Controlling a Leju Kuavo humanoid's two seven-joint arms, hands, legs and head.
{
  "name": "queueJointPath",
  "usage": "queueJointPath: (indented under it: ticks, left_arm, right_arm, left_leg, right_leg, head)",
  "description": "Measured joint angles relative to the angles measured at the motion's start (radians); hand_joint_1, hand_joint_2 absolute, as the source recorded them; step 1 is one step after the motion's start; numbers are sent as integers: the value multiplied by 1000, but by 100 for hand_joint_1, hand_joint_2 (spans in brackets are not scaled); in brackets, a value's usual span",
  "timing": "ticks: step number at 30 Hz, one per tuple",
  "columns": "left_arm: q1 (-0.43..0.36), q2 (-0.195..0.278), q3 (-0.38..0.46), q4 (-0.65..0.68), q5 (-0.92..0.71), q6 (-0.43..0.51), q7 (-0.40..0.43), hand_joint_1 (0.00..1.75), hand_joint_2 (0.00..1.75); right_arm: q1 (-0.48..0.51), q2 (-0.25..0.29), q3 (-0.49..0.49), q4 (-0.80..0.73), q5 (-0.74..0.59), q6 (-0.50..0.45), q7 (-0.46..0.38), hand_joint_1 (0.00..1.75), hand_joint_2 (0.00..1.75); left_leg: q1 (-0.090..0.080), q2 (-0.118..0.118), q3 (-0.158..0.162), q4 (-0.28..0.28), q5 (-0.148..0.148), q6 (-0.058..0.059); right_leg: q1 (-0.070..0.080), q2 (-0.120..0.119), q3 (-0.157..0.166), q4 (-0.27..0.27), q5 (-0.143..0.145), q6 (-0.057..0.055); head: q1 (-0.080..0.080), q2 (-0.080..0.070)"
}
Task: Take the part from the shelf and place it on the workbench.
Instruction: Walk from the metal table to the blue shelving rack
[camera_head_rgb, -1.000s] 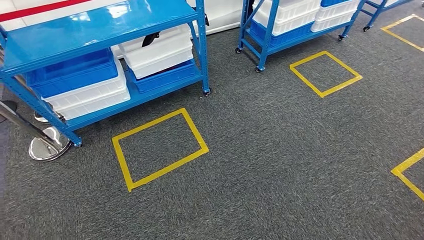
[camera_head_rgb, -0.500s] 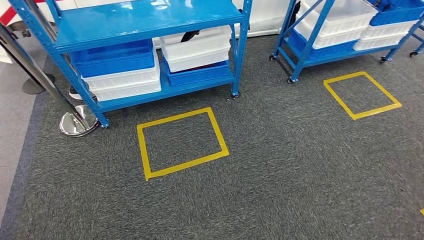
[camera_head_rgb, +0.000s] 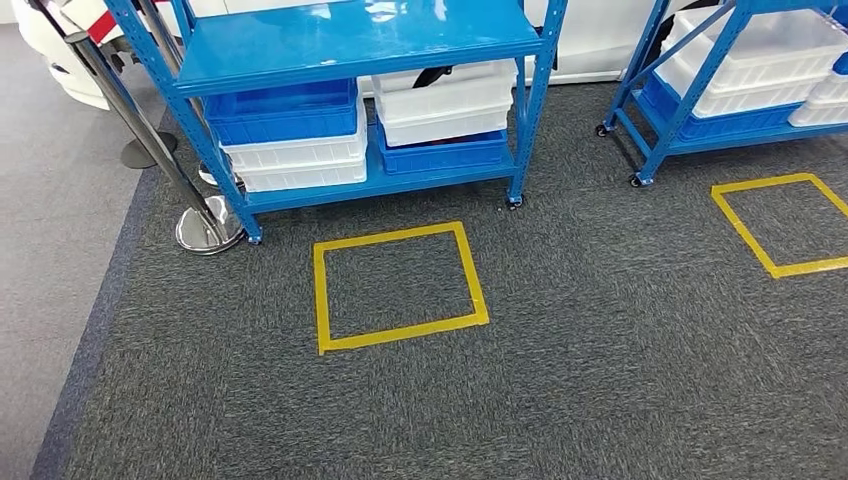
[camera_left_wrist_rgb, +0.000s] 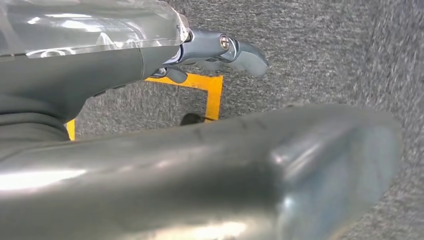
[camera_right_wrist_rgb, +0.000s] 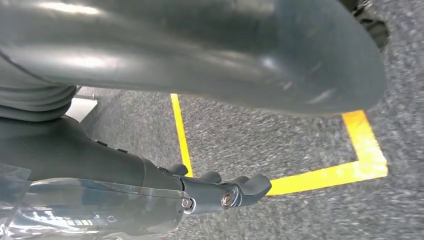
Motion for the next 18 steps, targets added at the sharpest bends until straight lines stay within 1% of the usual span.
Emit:
queueJointPath:
  ticks: [1, 2, 3, 4, 5, 6, 7, 8, 9, 10, 11, 12, 13, 14, 15, 16, 18]
  left_arm:
    - [2, 0, 0, 0, 0, 0, 0, 0, 0]
    - [2, 0, 1, 0, 0, 0, 0, 0, 0]
    - [2, 1, 1, 0, 0, 0, -1, 0, 0]
    - [2, 1, 2, 0, 0, 0, -2, 0, 0]
    - [2, 1, 3, 0, -1, 0, -2, 0, 0]
    - [3, 1, 3, 0, -1, 0, -3, 0, 0]
    - [6, 0, 4, 0, -1, 0, -3, 0, 0]
    - [7, 0, 5, 0, -1, 0, -3, 0, 0]
    - [8, -1, 5, 0, -1, 0, -3, 0, 0]
    - [7, -2, 6, 0, -2, -1, -3, 0, 0]
    - [6, -2, 6, 0, -2, -1, -3, 0, 0]
    - [6, -2, 6, 0, -2, -1, -3, 0, 0]
    - [6, -2, 6, 0, -2, -1, -3, 0, 0]
    - [8, -2, 6, 0, -2, -1, -3, 0, 0]
    - [9, -3, 6, 0, -2, -1, -3, 0, 0]
    - [11, -3, 6, 0, -2, -1, -3, 0, 0]
    - [13, -6, 7, 0, -2, -1, -3, 0, 0]
  right_arm:
    - [0, 2, 0, 0, 0, -1, -2, 0, 0]
    - [1, 4, 0, -1, 1, -2, -5, 0, 0]
    - [1, 6, 0, -1, 2, -3, -8, 0, 0]
    - [2, 7, 0, -2, 3, -3, -11, 0, 0]
    - [2, 8, 0, -3, 3, -2, -13, 0, 0]
    - [2, 9, 0, -4, 4, -1, -14, 0, 0]
    - [1, 10, 0, -5, 5, 0, -14, 0, 0]
    - [0, 11, 0, -6, 6, 2, -13, 0, 0]
    - [0, 11, 0, -8, 7, 3, -11, 0, 0]
    - [0, 11, 0, -9, 8, 4, -9, 0, 0]
    - [1, 11, 0, -10, 9, 4, -7, 0, 0]
    - [2, 10, 0, -11, 9, 5, -6, 0, 0]
    - [3, 10, 0, -11, 10, 5, -5, 0, 0]
    - [4, 9, 0, -12, 10, 5, -4, 0, 0]
    - [6, 9, 0, -12, 10, 5, -3, 0, 0]
    - [9, 9, 0, -12, 10, 5, -3, 0, 0]
    - [17, 7, -1, -13, 10, 5, -3, 0, 0]
  left_leg:
    - [-1, 3, 31, -73, 45, 5]
    - [-4, 8, 63, -142, 73, 11]
    - [-7, 12, 89, -194, 86, 19]
    - [-11, 16, 104, -223, 85, 26]
    - [-14, 16, 111, -233, 72, 32]
    - [-14, 13, 121, -241, 67, 39]
    - [-13, 10, 134, -251, 62, 46]
    - [-11, 7, 150, -260, 58, 52]
    - [-9, 5, 168, -268, 52, 58]
    - [-8, 3, 183, -274, 44, 63]
    - [-8, 1, 198, -277, 33, 66]
    - [-9, -2, 213, -278, 20, 66]
    - [-9, -6, 231, -279, 5, 66]
    - [-9, -10, 250, -279, -10, 65]
    - [-9, -14, 270, -279, -26, 64]
    - [-9, -17, 291, -279, -44, 62]
    - [-11, -21, 330, -280, -81, 55]
  right_leg:
    - [0, -4, 12, 0, -8, 3]
    - [1, -8, 23, -1, -17, 6]
    - [1, -10, 32, -3, -25, 12]
    - [2, -12, 39, -7, -31, 18]
    - [3, -13, 46, -6, -30, 25]
    - [2, -13, 50, 0, -24, 34]
    - [1, -11, 46, 23, -12, 41]
    - [0, -5, 28, 64, 2, 46]
    - [-1, 2, -6, 116, 10, 50]
    - [-3, 10, -50, 175, 3, 51]
    - [-2, 16, -98, 228, -20, 52]
    - [-2, 19, -142, 265, -53, 54]
    - [-2, 20, -177, 282, -87, 56]
    - [-2, 20, -200, 277, -111, 56]
    - [-2, 20, -211, 248, -114, 55]
    - [-2, 20, -214, 202, -86, 50]
    - [3, 23, -212, 107, 51, 40]
  head:
    - [0, 0]
    - [0, 0]
    - [0, 0]
    - [1, 0]
    - [2, 0]
    - [2, 0]
    - [3, 0]
    - [4, 0]
    - [6, 0]
    - [9, 0]
    - [11, 0]
    - [12, 0]
    - [13, 0]
    - [13, 0]
    - [13, 0]
    - [14, 0]
    - [14, 0]
